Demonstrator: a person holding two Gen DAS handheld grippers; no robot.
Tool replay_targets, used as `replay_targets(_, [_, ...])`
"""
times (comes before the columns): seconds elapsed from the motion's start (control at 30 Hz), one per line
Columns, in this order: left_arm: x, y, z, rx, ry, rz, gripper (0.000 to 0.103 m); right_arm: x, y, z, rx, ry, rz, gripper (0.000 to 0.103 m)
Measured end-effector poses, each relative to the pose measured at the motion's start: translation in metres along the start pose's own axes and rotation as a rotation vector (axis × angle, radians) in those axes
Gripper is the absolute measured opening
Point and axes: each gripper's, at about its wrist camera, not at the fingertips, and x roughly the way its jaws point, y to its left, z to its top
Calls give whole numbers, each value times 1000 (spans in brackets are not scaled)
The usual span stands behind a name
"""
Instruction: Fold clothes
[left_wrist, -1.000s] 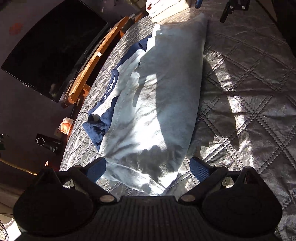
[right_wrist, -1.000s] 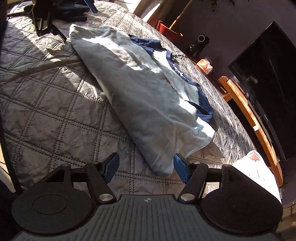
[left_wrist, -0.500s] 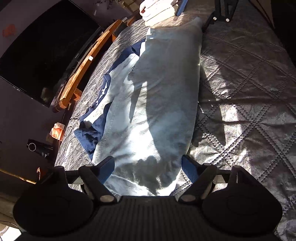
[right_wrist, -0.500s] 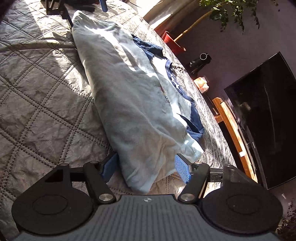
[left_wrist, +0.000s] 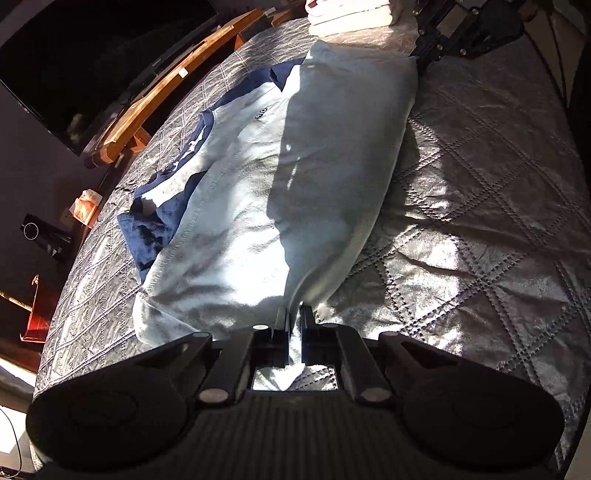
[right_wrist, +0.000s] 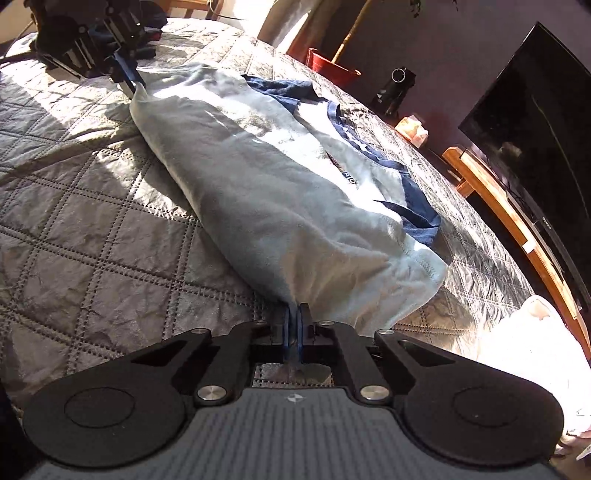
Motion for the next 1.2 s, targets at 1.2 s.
replay_targets(1.2, [-119,-17,28,-177,-104,49,2,-142,8,4,248,-49,44,2])
